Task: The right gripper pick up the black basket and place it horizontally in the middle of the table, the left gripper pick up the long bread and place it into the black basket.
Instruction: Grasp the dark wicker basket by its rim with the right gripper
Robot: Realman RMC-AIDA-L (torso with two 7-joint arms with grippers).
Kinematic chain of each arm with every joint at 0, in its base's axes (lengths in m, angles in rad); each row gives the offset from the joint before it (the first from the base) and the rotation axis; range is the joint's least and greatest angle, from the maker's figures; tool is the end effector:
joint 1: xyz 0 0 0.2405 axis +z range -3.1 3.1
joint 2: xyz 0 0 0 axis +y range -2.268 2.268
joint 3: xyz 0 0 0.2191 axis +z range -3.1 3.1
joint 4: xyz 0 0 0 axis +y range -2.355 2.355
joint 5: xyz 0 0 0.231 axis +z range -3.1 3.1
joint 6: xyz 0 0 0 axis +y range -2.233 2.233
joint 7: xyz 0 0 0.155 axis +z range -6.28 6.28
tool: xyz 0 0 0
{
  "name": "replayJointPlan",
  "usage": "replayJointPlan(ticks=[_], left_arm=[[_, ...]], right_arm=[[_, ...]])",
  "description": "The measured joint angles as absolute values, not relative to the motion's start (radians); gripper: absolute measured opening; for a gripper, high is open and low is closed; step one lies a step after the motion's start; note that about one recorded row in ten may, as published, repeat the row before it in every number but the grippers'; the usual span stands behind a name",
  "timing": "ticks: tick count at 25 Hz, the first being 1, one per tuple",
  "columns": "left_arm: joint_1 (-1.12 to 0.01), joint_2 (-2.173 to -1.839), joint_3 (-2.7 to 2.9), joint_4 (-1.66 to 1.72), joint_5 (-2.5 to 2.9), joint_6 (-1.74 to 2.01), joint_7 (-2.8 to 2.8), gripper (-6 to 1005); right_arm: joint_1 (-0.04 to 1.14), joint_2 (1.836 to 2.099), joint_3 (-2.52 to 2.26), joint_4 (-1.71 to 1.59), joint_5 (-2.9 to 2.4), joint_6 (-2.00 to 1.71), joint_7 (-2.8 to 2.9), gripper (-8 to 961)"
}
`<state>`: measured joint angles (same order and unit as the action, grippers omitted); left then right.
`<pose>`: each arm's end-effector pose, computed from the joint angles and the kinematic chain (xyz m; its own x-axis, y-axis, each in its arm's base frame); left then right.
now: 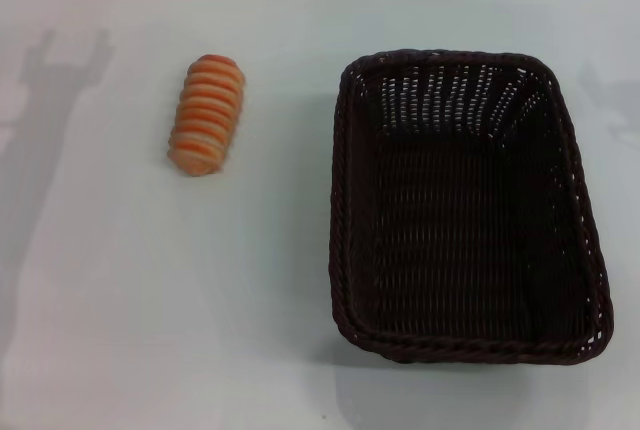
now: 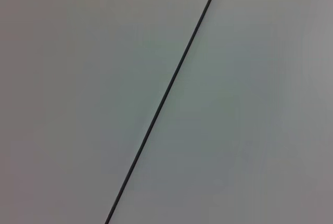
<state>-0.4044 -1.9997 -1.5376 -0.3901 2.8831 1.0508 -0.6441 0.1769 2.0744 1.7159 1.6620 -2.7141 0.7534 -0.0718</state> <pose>-0.2963 0.3862 0.0756 0.3376 -0.1749 0.9249 0.9214 -0.1394 -0.3627 0.1859 0.3929 0.1099 0.5954 -0.4786 -0.6453 -0.7621 -0.0824 -0.6421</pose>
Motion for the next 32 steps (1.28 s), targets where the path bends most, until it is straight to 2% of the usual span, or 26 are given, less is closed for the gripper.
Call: replayJointPlan(ticks=[4,12,32], left_arm=[[-0.393,-2.000,-1.554,-0.390,2.884,1.050,-0.644,861],[-0.377,-1.999,-1.576,-0.390,2.885,1.052,-0.643,861],[-0.368,-1.997,-1.612,-0.390,2.889,1.057,-0.633,861]], right_arm=[[0.232,2.075,1.735,1.770,-2.715,1.009,-0.044,775],[0.333,2.074,1.763,1.801,-2.716,1.283,0.015,775],[0.388,2.076,1.764,1.704,-2.678,1.386,0.084,775]])
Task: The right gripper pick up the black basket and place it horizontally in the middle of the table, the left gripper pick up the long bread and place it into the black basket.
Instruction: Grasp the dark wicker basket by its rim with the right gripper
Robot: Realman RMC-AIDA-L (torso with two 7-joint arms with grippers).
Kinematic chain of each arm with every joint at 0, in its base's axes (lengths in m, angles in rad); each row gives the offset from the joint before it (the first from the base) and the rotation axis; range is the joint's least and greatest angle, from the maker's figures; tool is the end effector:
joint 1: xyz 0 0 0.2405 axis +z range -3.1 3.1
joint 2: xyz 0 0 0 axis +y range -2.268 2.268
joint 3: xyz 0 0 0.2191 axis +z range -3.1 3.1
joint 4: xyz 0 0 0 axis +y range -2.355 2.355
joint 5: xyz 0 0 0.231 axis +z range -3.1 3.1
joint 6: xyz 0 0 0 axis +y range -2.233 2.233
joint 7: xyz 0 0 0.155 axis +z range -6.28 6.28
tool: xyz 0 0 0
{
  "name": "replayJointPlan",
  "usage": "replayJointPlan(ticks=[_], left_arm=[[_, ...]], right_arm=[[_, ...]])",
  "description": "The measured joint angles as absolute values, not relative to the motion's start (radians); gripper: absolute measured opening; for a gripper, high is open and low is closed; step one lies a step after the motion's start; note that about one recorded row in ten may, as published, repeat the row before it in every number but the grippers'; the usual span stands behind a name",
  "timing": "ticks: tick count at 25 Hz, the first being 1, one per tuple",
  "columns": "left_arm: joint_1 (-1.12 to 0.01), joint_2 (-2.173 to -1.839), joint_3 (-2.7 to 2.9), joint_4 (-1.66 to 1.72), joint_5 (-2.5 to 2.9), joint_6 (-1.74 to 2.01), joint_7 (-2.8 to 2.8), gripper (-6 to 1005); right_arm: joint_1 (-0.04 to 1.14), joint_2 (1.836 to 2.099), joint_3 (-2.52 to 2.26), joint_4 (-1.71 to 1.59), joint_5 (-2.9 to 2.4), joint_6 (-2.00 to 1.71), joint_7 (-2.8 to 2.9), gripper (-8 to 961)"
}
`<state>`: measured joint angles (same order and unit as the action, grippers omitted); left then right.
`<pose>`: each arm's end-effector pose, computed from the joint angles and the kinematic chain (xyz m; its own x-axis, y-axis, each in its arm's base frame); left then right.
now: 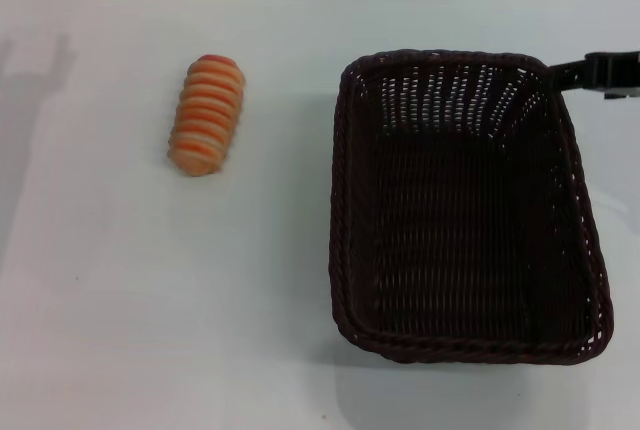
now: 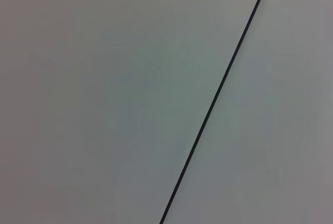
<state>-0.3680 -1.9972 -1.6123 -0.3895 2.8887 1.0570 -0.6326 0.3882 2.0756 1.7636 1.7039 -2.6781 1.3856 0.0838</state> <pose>-0.3173 0.3752 0.0926 0.3424 -0.2138 0.9149 0.9305 -0.0580 -0.3618 0.1455 0.3656 0.0735 0.3993 -0.8158 -0.4184 -0.8363 -0.1371 -0.5309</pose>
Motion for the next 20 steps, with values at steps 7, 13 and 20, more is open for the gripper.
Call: replayJointPlan(ticks=[7,13,20], left_arm=[[-0.368,-1.997,-1.615,-0.388,2.889,1.060,-0.632,862],[-0.369,-1.996,-1.616,-0.388,2.888,1.063,-0.632,862],[-0.374,-1.996,-1.617,-0.389,2.888,1.063,-0.632,862]], right_arm=[[0.395,2.076,1.764,1.655,-2.665,1.384,0.089,775],[0.398,2.078,1.764,1.604,-2.661,1.369,0.083,774],[0.416,2.079,1.747,1.534,-2.651,1.337,0.060,774]])
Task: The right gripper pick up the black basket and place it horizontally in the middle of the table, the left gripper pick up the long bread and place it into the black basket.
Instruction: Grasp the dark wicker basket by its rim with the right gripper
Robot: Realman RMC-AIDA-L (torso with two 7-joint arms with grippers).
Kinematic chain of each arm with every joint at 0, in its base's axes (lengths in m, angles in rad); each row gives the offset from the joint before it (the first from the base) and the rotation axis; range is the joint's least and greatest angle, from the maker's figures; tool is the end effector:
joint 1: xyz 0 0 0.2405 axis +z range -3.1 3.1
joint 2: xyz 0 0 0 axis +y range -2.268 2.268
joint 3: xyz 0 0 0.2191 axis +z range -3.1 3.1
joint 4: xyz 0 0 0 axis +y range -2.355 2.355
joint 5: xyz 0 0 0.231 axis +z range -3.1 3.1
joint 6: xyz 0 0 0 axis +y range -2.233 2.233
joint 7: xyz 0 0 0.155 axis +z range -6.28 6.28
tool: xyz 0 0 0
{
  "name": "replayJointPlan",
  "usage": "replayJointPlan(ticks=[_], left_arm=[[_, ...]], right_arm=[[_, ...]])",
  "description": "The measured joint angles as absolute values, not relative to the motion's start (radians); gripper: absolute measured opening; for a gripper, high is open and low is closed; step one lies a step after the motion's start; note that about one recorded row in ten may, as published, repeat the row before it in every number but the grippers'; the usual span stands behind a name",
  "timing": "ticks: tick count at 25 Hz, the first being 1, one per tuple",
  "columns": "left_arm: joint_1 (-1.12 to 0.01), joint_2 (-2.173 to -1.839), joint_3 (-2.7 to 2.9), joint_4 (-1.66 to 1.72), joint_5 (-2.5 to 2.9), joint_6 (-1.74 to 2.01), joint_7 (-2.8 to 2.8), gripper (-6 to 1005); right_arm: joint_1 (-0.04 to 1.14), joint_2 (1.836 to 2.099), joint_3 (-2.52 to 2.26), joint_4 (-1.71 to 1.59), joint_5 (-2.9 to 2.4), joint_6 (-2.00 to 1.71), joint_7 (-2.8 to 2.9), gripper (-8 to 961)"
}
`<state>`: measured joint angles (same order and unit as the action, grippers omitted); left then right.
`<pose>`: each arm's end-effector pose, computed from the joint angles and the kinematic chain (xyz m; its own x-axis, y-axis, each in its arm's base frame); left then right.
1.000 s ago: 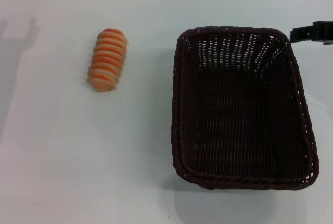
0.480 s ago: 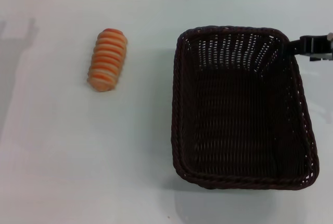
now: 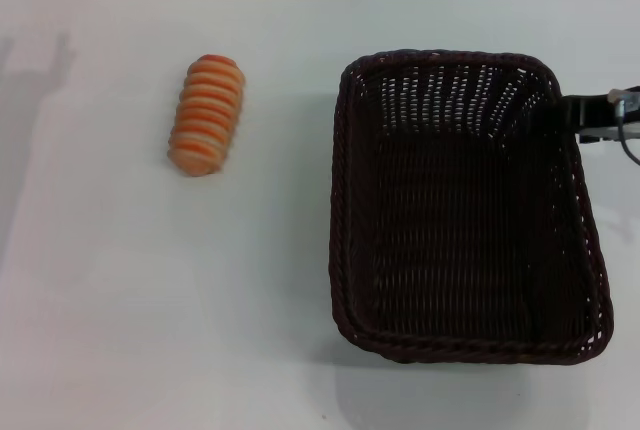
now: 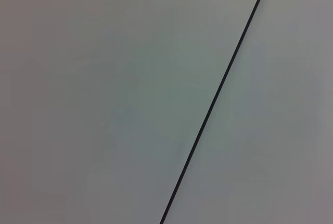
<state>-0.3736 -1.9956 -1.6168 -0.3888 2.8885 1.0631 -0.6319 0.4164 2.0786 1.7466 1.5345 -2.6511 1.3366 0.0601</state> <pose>-0.3153 0.3767 0.0947 0.3417 -0.2236 0.9128 0.9296 -0.0627 -0.3633 0.1690 0.3703 0.0436 0.3430 -0.8688 -0.3571 -0.8524 -0.1282 -0.5069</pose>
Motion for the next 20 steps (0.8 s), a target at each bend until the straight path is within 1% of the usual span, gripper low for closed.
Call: replayJointPlan(ticks=[9,17,20], left_arm=[[-0.376,-1.998,-1.621,-0.390,2.888,1.063,-0.632,862],[-0.368,-2.002,-1.626,-0.397,2.888,1.064,-0.632,862],[-0.368,-2.002,-1.626,-0.399,2.888,1.064,-0.632,862]], right_arm=[[0.435,2.078,1.733,1.492,-2.624,1.321,0.050,775],[0.429,2.077,1.725,1.513,-2.624,1.313,0.050,731],[0.431,2.077,1.726,1.508,-2.624,1.312,0.049,598]])
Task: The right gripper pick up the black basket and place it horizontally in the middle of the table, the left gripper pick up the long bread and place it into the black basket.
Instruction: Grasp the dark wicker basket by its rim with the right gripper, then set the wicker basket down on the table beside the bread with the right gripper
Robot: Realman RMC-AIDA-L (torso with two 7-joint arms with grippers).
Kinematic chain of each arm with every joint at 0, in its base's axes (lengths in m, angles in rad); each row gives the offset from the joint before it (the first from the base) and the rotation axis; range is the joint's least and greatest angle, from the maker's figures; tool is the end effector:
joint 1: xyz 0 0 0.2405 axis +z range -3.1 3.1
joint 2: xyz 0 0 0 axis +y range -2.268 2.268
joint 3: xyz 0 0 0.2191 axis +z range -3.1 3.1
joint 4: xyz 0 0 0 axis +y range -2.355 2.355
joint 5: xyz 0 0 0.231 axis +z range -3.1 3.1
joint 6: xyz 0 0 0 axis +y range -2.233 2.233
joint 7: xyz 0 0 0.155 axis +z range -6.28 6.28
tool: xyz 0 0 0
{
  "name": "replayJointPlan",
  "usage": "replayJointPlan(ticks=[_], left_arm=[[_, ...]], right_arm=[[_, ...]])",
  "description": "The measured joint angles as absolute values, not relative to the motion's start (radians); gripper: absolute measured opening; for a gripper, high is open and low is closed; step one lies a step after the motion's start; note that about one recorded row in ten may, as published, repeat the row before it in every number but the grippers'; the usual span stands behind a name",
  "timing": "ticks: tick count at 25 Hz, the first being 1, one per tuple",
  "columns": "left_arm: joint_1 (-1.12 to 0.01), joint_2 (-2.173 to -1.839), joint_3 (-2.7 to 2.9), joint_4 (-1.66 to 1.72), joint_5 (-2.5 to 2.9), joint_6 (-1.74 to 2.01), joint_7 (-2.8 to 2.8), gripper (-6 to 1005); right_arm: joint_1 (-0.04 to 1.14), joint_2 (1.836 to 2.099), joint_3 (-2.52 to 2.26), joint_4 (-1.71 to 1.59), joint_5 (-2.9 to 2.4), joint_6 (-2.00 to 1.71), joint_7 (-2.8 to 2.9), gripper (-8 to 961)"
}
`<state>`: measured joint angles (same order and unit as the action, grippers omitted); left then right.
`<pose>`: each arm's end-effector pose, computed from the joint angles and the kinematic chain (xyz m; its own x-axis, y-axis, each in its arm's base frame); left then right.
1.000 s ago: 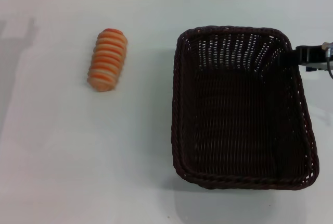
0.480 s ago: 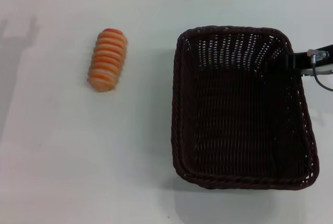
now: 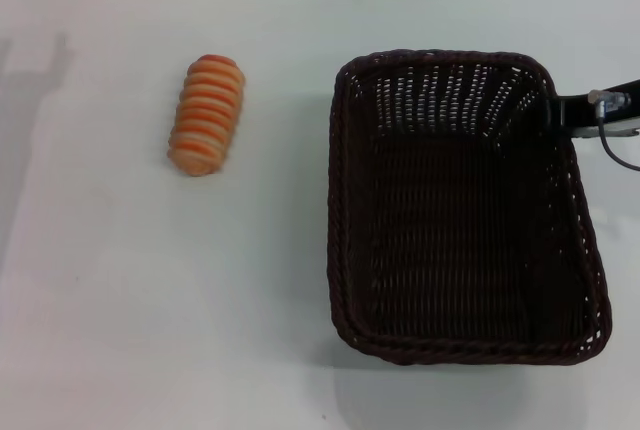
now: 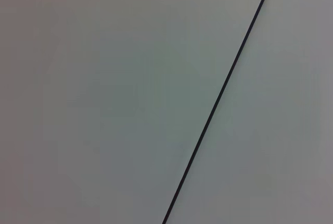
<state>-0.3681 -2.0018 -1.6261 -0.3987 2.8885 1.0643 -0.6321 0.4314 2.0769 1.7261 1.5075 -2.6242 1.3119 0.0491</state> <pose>-0.3146 0.3760 0.0952 0.3324 -0.2332 0.9138 0.9331 -0.0596 -0.3546 0.1635 0.3728 0.0344 0.3607 -0.8668 -0.3444 -0.8560 -0.1611 -0.4912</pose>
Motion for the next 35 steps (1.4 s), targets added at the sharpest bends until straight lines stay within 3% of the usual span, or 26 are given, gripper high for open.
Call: replayJointPlan(ticks=[7,13,21,35], left_arm=[[-0.367,-2.003,-1.626,-0.399,2.888,1.066,-0.634,862],[-0.366,-2.006,-1.626,-0.397,2.889,1.069,-0.637,862],[-0.357,-2.006,-1.626,-0.407,2.888,1.080,-0.645,862],[-0.340,-2.006,-1.622,-0.452,2.889,1.071,-0.646,862]], right_arm=[[0.431,2.076,1.727,1.494,-2.624,1.303,0.049,267],[0.428,2.076,1.727,1.485,-2.625,1.283,0.028,181],[0.439,2.071,1.758,1.486,-2.638,1.226,-0.130,181],[0.614,2.049,1.890,1.486,-2.501,1.295,-0.500,177]])
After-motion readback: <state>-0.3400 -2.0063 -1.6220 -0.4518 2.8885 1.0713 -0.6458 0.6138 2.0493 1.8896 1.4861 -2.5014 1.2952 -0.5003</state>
